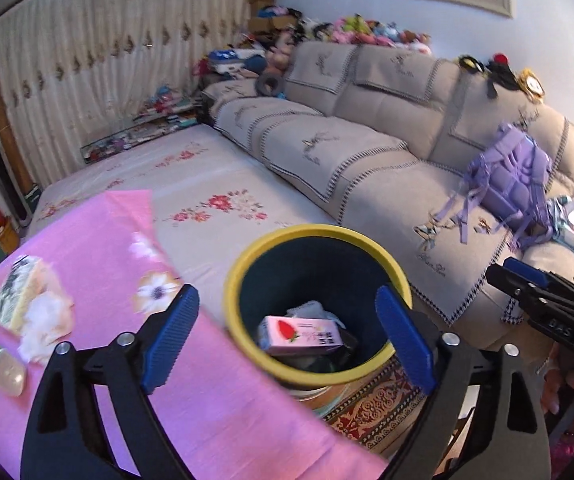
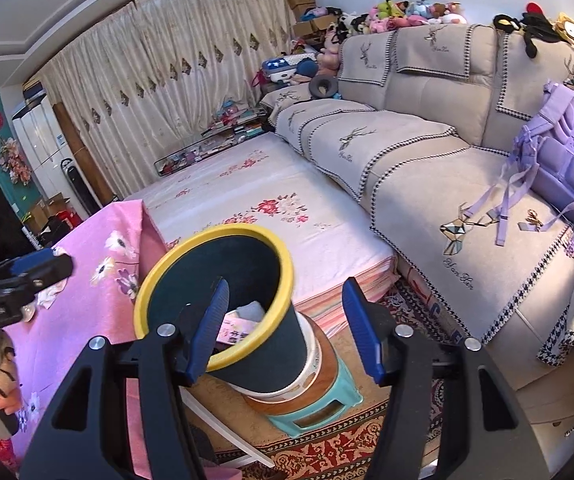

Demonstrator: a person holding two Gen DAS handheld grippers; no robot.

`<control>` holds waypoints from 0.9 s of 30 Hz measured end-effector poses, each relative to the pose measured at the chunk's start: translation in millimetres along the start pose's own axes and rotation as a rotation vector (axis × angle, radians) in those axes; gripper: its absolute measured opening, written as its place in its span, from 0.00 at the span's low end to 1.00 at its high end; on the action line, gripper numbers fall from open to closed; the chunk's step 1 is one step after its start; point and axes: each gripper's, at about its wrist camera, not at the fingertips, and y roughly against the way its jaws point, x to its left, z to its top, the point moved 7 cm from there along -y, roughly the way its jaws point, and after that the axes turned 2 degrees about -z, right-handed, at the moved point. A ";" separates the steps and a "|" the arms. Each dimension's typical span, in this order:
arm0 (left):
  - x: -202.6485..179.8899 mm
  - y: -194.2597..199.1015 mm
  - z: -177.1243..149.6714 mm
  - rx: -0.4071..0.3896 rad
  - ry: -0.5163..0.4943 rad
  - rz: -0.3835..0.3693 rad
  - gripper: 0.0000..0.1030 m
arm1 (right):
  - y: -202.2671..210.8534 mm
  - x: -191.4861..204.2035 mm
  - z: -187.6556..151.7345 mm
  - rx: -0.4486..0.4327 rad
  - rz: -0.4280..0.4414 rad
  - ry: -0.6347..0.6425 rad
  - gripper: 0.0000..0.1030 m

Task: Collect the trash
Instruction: 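Grasp the crumpled white tissue on the table with the right gripper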

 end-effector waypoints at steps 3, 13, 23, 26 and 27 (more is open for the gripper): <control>36.9 39.3 -14.4 -0.037 0.070 0.052 0.93 | -2.2 25.3 -0.9 0.006 0.037 0.035 0.56; 167.7 163.3 -101.9 -0.116 0.305 0.325 0.95 | -12.6 145.6 -15.9 0.056 0.222 0.175 0.58; 246.7 238.1 -192.1 -0.131 0.471 0.477 0.95 | -24.0 312.2 -48.6 0.145 0.432 0.394 0.58; 258.8 249.4 -205.1 -0.143 0.488 0.492 0.95 | -25.8 360.8 -56.5 0.153 0.484 0.467 0.58; 258.8 251.1 -206.4 -0.146 0.492 0.496 0.95 | -27.5 373.6 -58.3 0.151 0.491 0.489 0.58</control>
